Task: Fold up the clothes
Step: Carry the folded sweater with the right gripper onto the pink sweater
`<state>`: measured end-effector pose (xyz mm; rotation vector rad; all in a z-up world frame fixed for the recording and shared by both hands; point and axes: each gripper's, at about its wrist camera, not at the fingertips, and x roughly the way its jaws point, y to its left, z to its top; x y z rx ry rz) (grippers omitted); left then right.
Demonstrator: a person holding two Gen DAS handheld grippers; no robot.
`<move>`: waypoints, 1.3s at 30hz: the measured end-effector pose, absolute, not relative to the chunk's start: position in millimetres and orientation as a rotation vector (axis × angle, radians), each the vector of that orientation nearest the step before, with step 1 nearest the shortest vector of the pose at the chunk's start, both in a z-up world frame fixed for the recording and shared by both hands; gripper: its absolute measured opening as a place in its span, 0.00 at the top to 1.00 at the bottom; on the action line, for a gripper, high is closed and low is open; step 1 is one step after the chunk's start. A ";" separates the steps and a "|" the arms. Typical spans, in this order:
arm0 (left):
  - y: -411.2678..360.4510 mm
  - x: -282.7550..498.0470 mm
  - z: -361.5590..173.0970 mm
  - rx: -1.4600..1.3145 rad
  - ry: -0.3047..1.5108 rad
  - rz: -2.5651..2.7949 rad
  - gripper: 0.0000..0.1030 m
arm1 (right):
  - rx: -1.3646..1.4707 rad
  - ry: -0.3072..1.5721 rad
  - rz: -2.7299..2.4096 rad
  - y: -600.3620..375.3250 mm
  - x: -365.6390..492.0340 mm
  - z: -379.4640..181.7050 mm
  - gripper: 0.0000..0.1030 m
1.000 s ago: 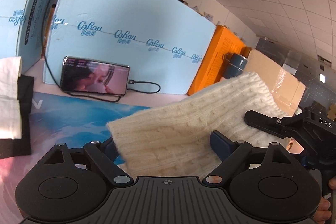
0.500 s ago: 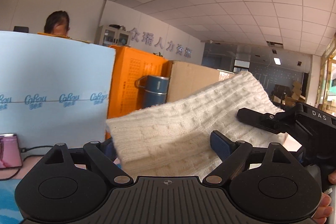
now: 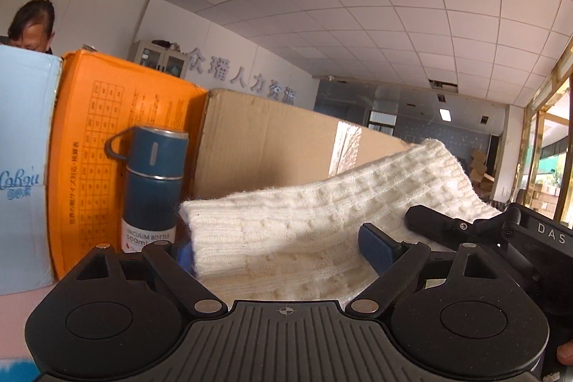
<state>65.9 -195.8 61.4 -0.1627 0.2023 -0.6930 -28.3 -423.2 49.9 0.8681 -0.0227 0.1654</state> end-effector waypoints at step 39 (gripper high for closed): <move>-171.1 41.8 29.6 0.043 0.104 -0.495 0.00 | 0.700 -0.178 -0.421 -451.1 -46.9 -6.1 0.00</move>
